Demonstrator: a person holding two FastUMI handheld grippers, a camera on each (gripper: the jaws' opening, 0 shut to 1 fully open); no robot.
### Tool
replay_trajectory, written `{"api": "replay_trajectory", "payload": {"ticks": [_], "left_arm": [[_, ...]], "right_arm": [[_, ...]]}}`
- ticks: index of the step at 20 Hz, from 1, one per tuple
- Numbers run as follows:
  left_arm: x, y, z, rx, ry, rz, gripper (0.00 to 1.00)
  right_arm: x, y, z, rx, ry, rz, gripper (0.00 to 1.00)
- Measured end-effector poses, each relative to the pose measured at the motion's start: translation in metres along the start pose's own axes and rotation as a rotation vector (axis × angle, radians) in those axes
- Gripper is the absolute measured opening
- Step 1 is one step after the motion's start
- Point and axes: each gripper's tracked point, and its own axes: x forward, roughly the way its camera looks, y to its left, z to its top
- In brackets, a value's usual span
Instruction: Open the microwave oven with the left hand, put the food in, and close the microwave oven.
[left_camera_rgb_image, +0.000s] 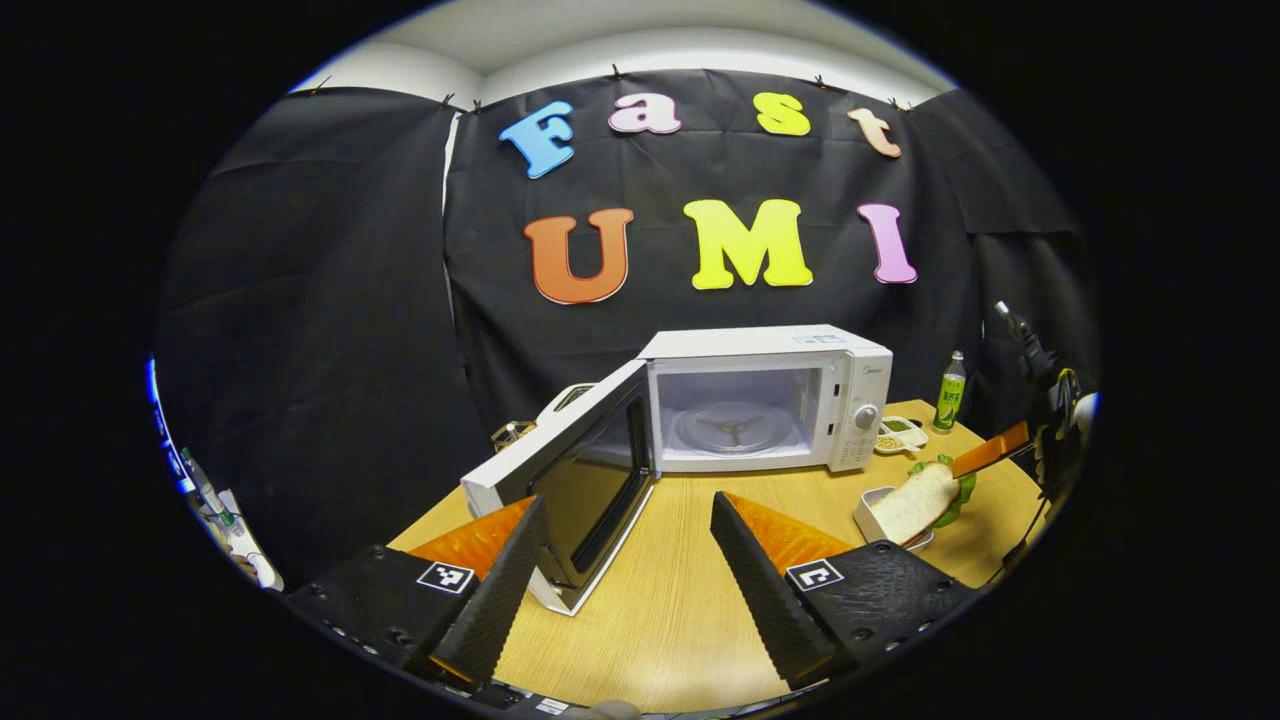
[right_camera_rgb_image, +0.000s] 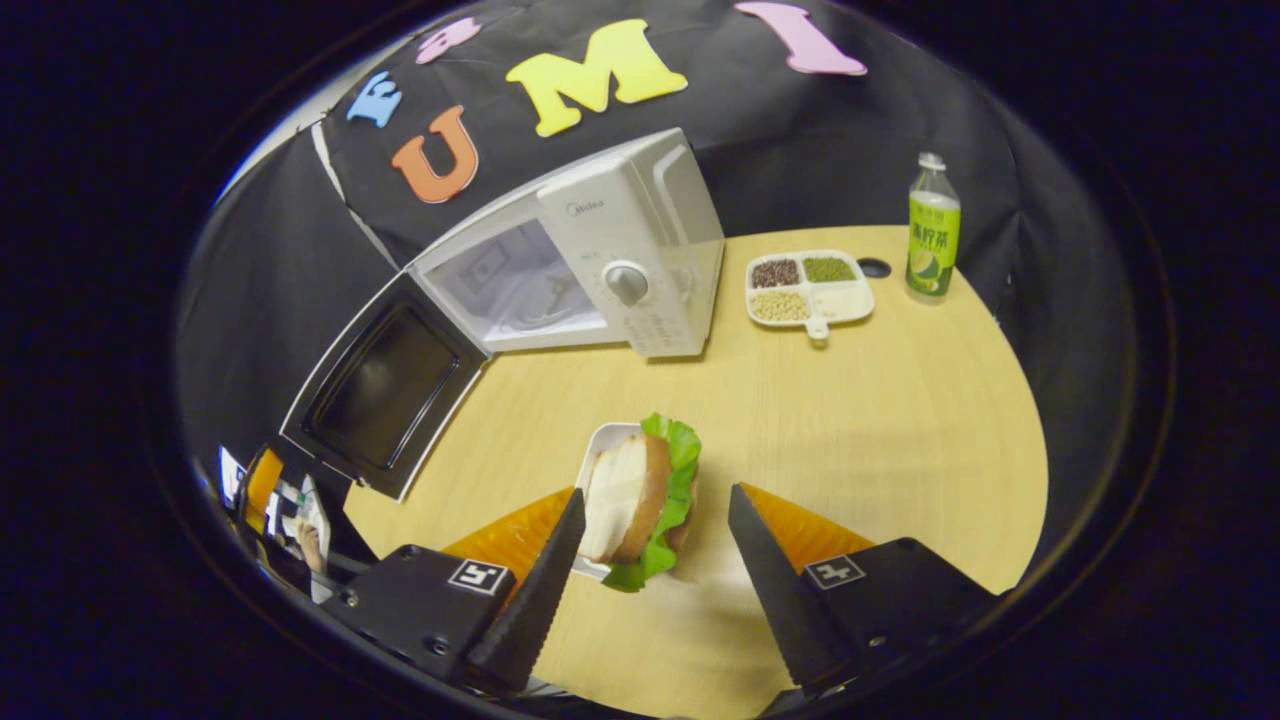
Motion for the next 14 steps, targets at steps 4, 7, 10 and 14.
{"api": "replay_trajectory", "payload": {"ticks": [4, 7, 10, 14], "left_arm": [[-0.007, -0.017, 0.012, 0.014, 0.020, 0.046, 0.97], [-0.019, -0.025, 0.014, 0.011, 0.038, 0.086, 0.97], [-0.027, -0.030, 0.014, 0.021, 0.055, 0.109, 0.97], [-0.034, -0.029, 0.014, 0.020, 0.062, 0.119, 0.97]], "right_arm": [[0.021, 0.006, -0.001, 0.201, 0.140, 0.159, 0.75], [0.030, 0.005, 0.000, 0.341, 0.234, 0.224, 0.57], [0.032, 0.006, -0.001, 0.384, 0.285, 0.246, 0.32], [0.026, 0.011, 0.000, 0.352, 0.310, 0.246, 0.39]]}}
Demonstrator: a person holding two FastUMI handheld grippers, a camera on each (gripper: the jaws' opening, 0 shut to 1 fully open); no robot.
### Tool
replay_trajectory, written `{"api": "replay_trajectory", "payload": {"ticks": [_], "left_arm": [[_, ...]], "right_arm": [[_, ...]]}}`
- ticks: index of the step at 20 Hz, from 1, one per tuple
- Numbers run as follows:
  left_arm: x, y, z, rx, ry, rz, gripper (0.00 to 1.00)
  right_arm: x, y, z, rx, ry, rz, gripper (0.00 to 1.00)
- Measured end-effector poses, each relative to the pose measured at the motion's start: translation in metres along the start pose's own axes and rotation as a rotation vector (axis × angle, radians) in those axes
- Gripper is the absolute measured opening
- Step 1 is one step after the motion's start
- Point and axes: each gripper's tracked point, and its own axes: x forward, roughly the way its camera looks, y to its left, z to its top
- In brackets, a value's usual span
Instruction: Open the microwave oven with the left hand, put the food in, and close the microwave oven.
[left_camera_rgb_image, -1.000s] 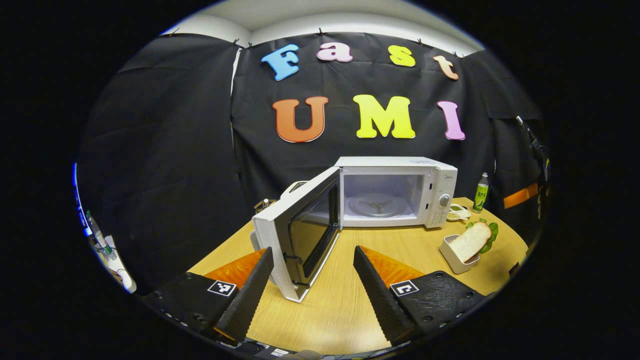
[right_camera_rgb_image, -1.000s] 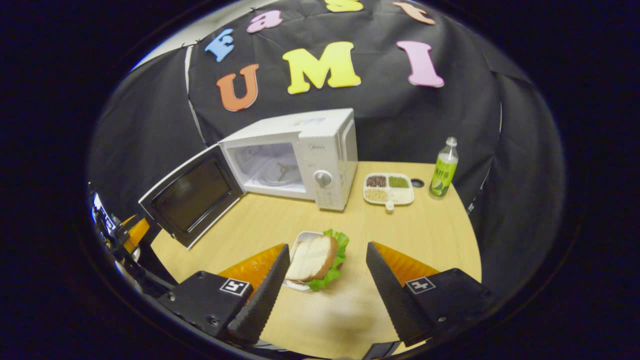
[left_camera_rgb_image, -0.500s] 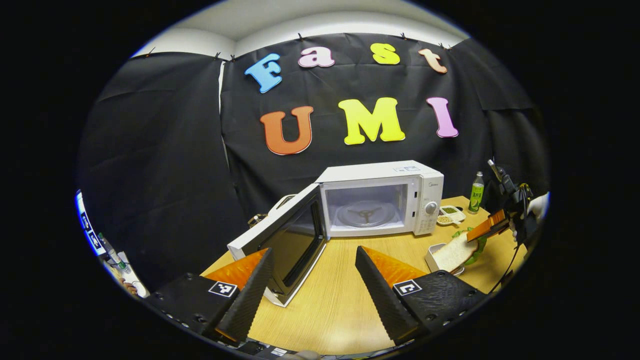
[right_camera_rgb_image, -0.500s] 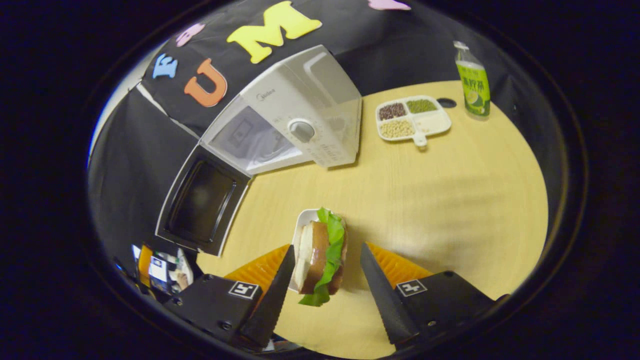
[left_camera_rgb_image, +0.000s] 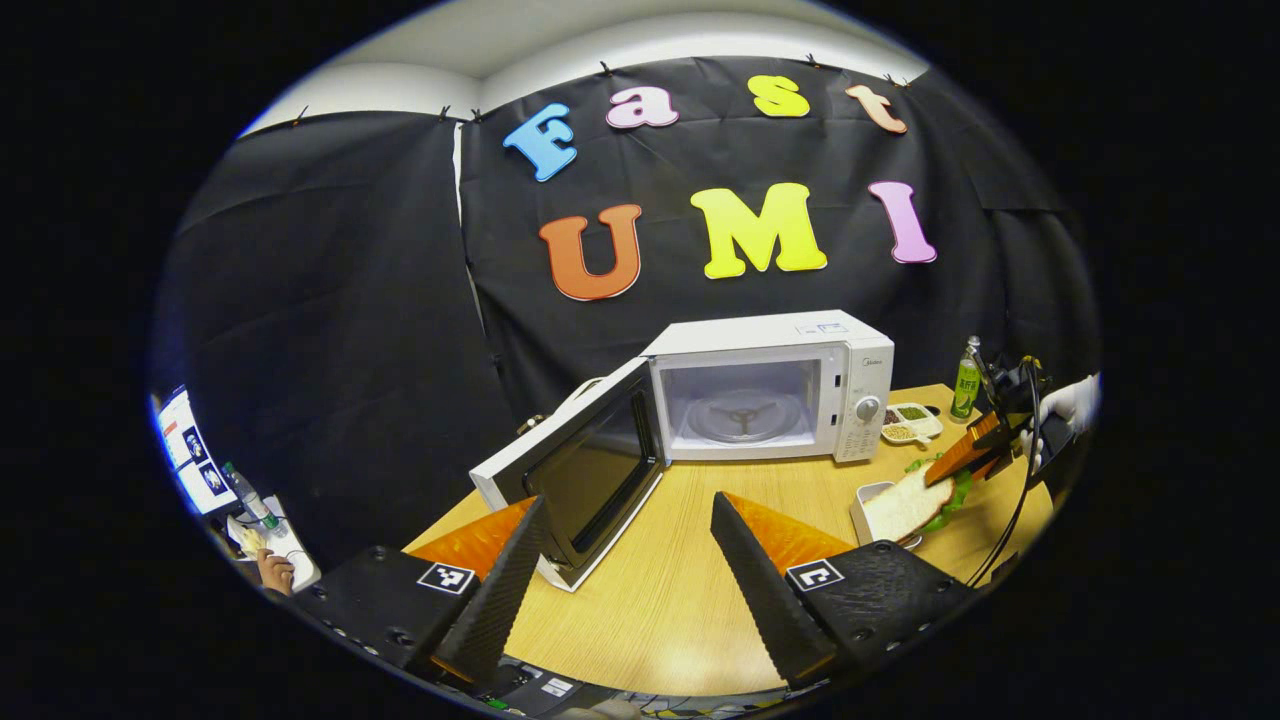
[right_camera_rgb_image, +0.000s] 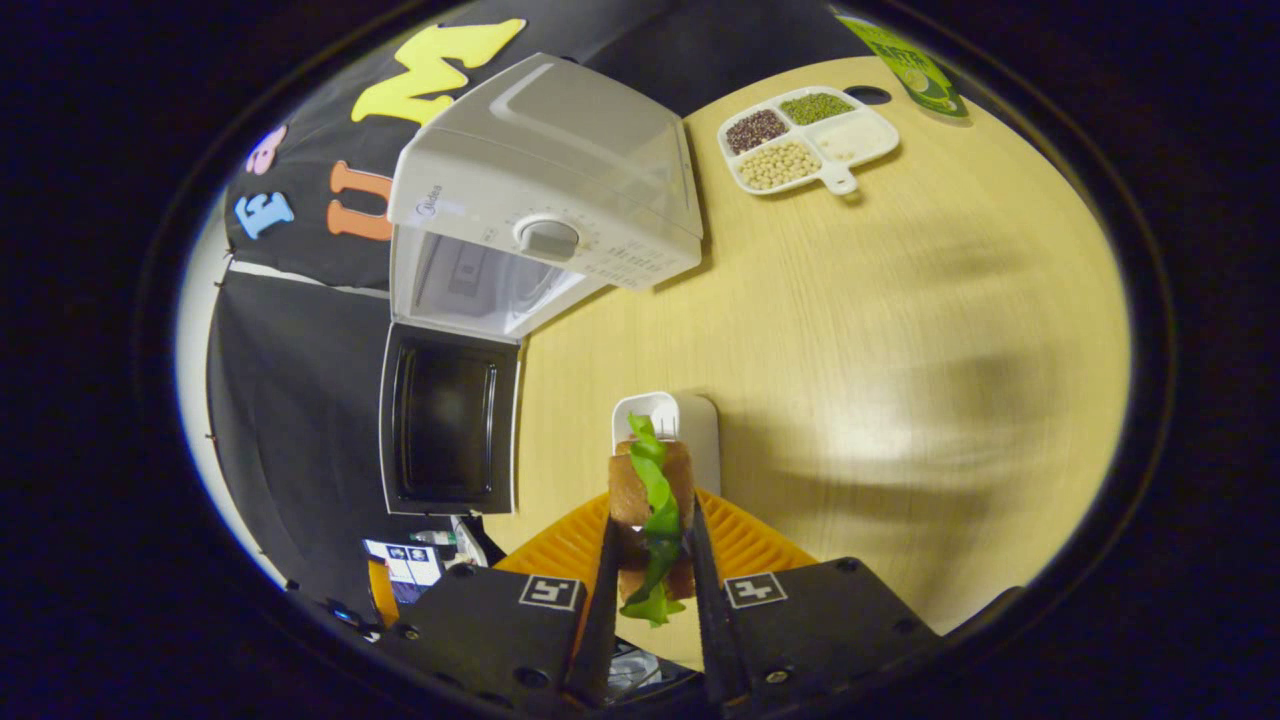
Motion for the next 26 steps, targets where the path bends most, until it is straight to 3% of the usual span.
{"api": "replay_trajectory", "payload": {"ticks": [1, 2, 4, 5, 8, 9, 10, 12, 13, 18, 22, 26], "left_arm": [[-0.001, 0.000, 0.000, 0.000, -0.003, 0.002, 0.97], [-0.001, 0.000, -0.001, 0.004, -0.006, -0.001, 0.97], [0.000, 0.002, 0.001, 0.004, -0.026, -0.017, 0.97], [-0.001, 0.002, 0.000, -0.007, -0.032, -0.031, 0.97], [-0.003, 0.003, -0.002, -0.030, -0.057, -0.073, 0.97], [-0.003, 0.001, -0.003, -0.027, -0.062, -0.093, 0.97], [-0.005, 0.000, -0.004, -0.027, -0.066, -0.117, 0.97], [-0.008, -0.003, -0.007, -0.037, -0.077, -0.169, 0.97], [-0.009, -0.003, -0.008, -0.042, -0.078, -0.192, 0.97], [-0.011, 0.008, -0.024, -0.033, -0.072, -0.307, 0.97], [-0.001, 0.020, -0.031, -0.001, -0.070, -0.338, 0.97], [0.013, 0.028, -0.035, 0.023, -0.061, -0.349, 0.98]], "right_arm": [[-0.002, 0.005, -0.001, -0.013, 0.000, 0.000, 0.29], [-0.005, 0.010, -0.001, -0.033, -0.001, -0.002, 0.37], [-0.014, 0.027, 0.002, -0.062, -0.034, 0.008, 0.35], [-0.021, 0.041, 0.001, -0.070, -0.051, 0.026, 0.26], [-0.034, 0.088, 0.002, -0.095, -0.139, 0.066, 0.25], [-0.037, 0.104, 0.002, -0.100, -0.178, 0.077, 0.34], [-0.037, 0.120, 0.001, -0.106, -0.211, 0.093, 0.25], [-0.033, 0.148, -0.002, -0.128, -0.276, 0.118, 0.25], [-0.029, 0.158, -0.001, -0.117, -0.318, 0.119, 0.33], [-0.004, 0.200, 0.021, -0.026, -0.538, 0.185, 0.33], [0.023, 0.199, 0.048, 0.104, -0.718, 0.202, 0.33], [0.057, 0.211, 0.082, 0.211, -0.898, 0.276, 0.33]]}}
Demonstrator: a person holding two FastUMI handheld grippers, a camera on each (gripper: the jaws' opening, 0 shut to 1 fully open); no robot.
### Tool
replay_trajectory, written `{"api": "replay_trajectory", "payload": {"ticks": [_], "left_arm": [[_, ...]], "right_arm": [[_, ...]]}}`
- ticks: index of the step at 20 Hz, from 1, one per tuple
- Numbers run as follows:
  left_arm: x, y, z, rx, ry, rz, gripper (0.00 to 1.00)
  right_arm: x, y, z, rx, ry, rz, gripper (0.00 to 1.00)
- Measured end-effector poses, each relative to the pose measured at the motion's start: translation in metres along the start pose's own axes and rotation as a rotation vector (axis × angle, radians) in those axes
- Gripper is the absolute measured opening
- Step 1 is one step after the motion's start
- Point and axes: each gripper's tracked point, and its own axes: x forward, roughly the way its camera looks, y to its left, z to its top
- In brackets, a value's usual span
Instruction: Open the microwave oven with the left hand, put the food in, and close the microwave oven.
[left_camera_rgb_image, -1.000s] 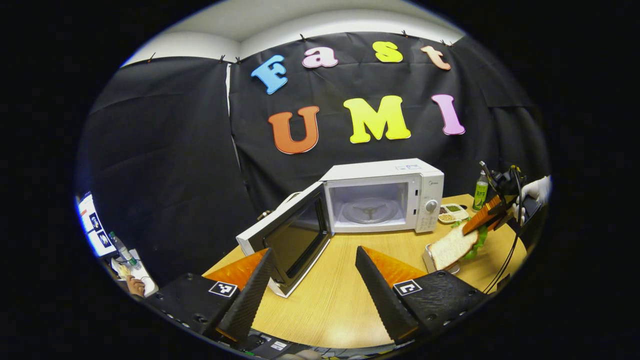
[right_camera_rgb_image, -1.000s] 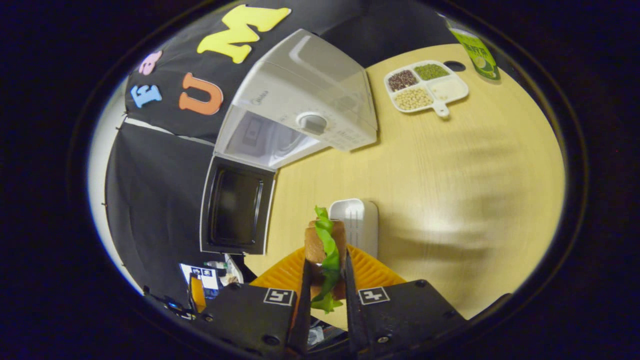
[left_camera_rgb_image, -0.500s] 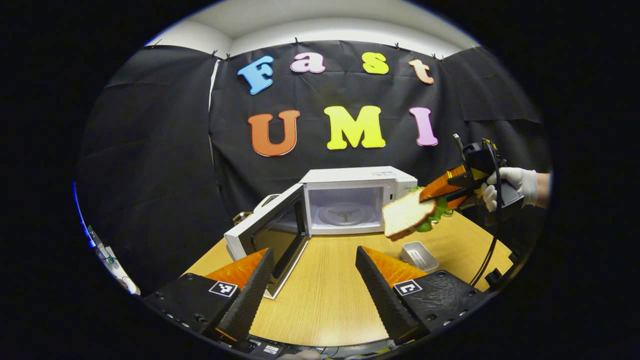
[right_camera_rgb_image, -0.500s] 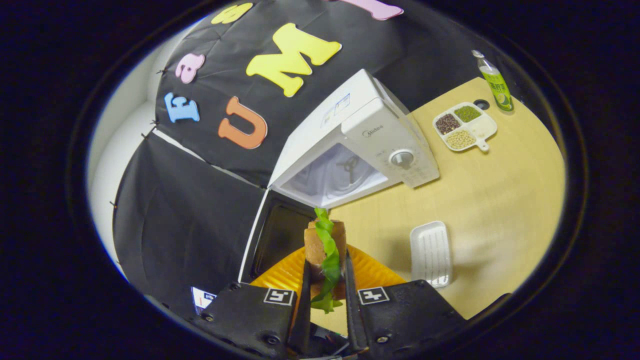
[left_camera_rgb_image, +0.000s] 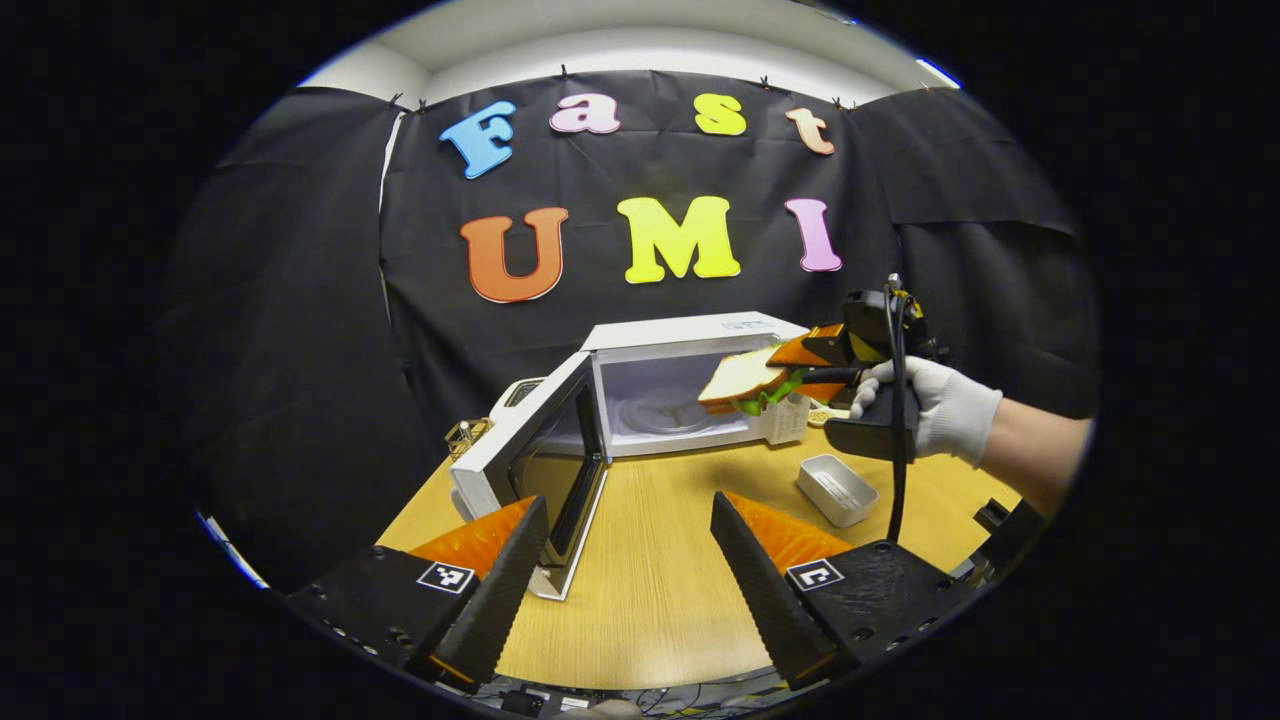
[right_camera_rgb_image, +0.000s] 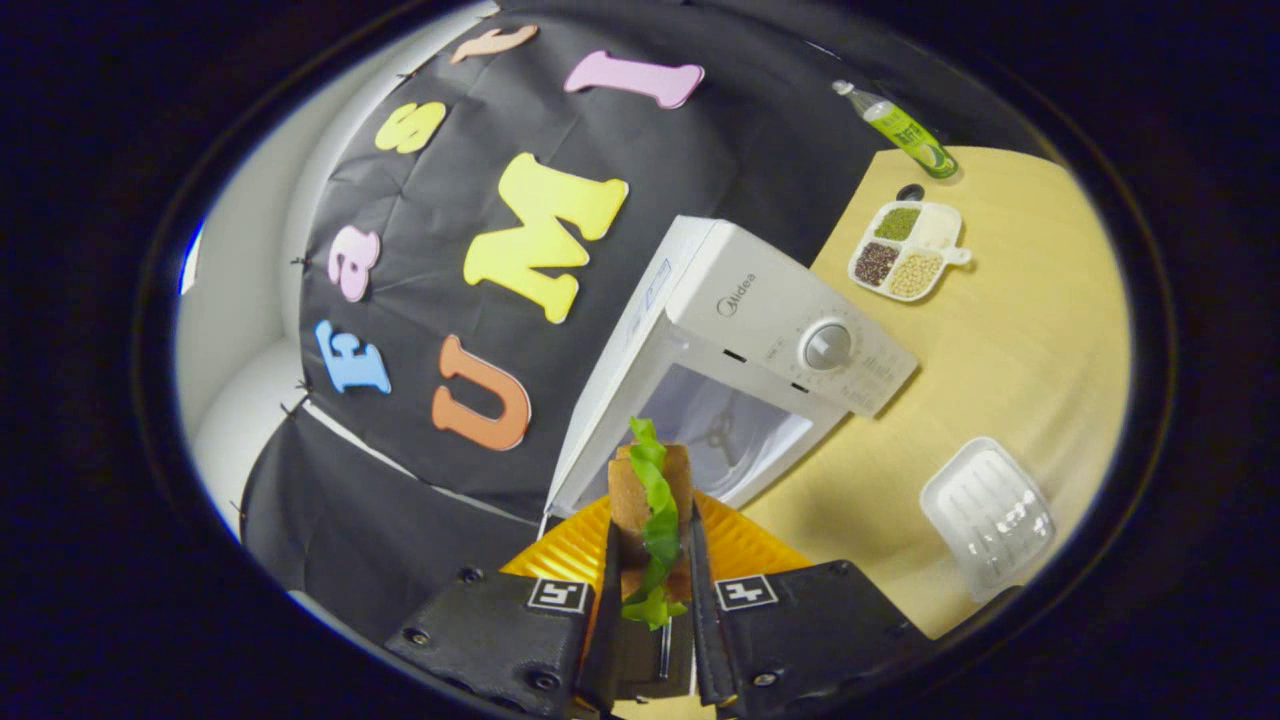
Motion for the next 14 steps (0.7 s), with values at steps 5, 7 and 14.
{"api": "replay_trajectory", "payload": {"ticks": [5, 7, 14], "left_arm": [[0.014, 0.006, 0.000, 0.004, -0.004, -0.011, 0.97], [0.020, 0.005, -0.001, 0.009, 0.004, -0.018, 0.97], [0.035, 0.015, 0.000, -0.005, 0.011, -0.010, 0.98]], "right_arm": [[0.074, -0.014, -0.023, 0.045, -0.108, -0.023, 0.33], [0.103, -0.024, -0.030, 0.048, -0.139, -0.049, 0.33], [0.188, -0.050, -0.035, 0.068, -0.205, -0.106, 0.33]]}}
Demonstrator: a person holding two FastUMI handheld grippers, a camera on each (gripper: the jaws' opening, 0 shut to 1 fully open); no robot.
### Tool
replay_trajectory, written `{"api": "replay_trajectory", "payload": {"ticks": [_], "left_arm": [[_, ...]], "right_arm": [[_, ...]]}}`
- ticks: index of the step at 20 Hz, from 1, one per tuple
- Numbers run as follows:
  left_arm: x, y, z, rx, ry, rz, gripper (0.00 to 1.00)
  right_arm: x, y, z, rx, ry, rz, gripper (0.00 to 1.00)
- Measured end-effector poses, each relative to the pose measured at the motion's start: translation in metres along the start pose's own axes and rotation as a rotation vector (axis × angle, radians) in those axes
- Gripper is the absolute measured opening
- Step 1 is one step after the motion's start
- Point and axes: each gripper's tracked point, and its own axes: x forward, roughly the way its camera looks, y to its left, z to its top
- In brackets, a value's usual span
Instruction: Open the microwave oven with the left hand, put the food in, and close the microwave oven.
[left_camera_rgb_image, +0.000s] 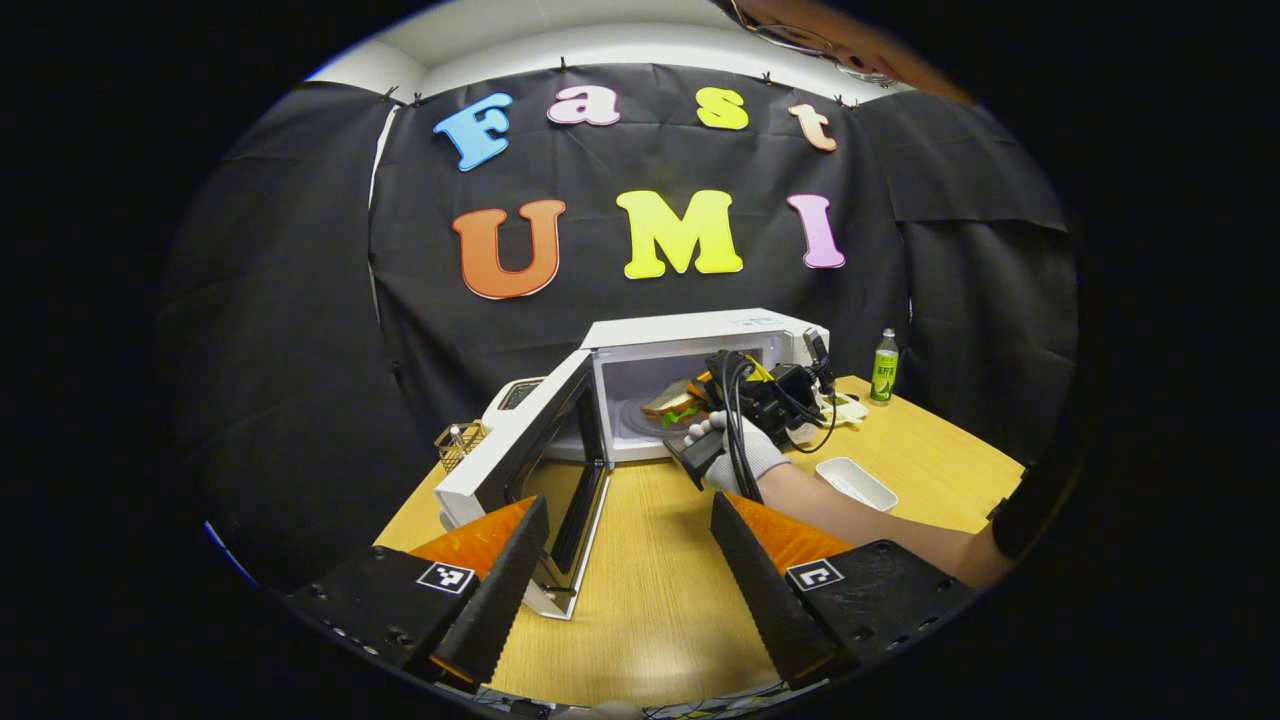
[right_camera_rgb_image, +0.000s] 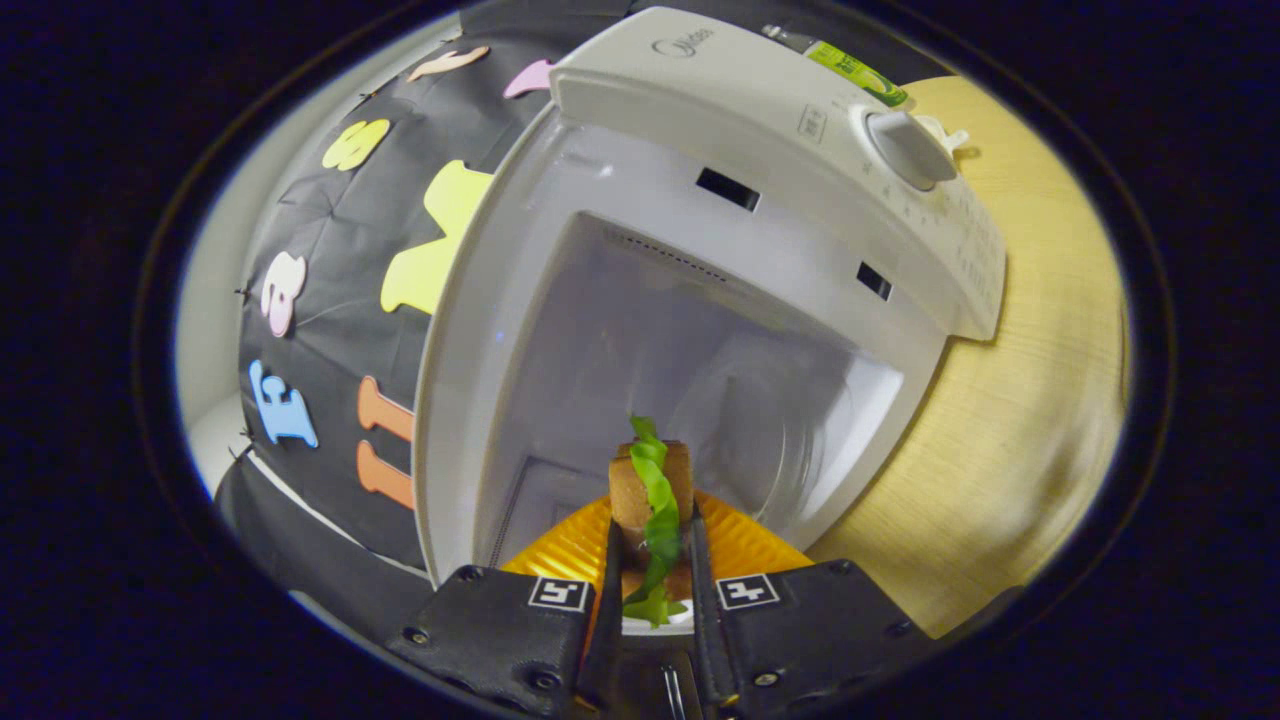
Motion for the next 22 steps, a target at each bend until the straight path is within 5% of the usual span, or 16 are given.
{"api": "replay_trajectory", "payload": {"ticks": [5, 6, 7, 10, 13, 14, 18, 19, 20, 22], "left_arm": [[0.002, 0.006, -0.003, 0.016, 0.010, 0.034, 0.97], [0.003, 0.005, -0.004, 0.040, 0.013, 0.041, 0.98], [0.005, 0.005, -0.008, 0.051, 0.019, 0.044, 0.97], [0.005, 0.002, -0.007, 0.047, 0.014, 0.040, 0.97], [0.006, 0.001, -0.007, 0.034, 0.016, 0.048, 0.98], [0.005, 0.002, -0.005, 0.033, 0.011, 0.053, 0.98], [0.006, 0.005, 0.000, 0.053, 0.002, 0.074, 0.97], [0.006, 0.005, 0.004, 0.054, -0.011, 0.073, 0.97], [0.006, 0.003, 0.006, 0.050, -0.017, 0.072, 0.98], [0.006, -0.001, 0.008, 0.042, -0.020, 0.063, 0.97]], "right_arm": [[0.020, -0.015, 0.004, -0.126, -0.042, -0.031, 0.34], [0.024, -0.014, 0.002, -0.171, -0.042, -0.031, 0.26], [0.026, -0.015, 0.002, -0.233, -0.043, -0.042, 0.37], [0.029, -0.023, 0.002, -0.421, -0.050, -0.112, 0.36], [0.025, -0.029, 0.010, -0.560, -0.067, -0.152, 0.51], [0.022, -0.029, 0.015, -0.619, -0.085, -0.158, 0.65], [0.009, -0.016, 0.019, -0.698, -0.070, -0.109, 0.81], [0.003, -0.013, 0.022, -0.717, -0.077, -0.096, 0.93], [-0.004, -0.011, 0.027, -0.741, -0.082, -0.101, 0.83], [-0.019, -0.002, 0.037, -0.780, -0.096, -0.085, 0.89]]}}
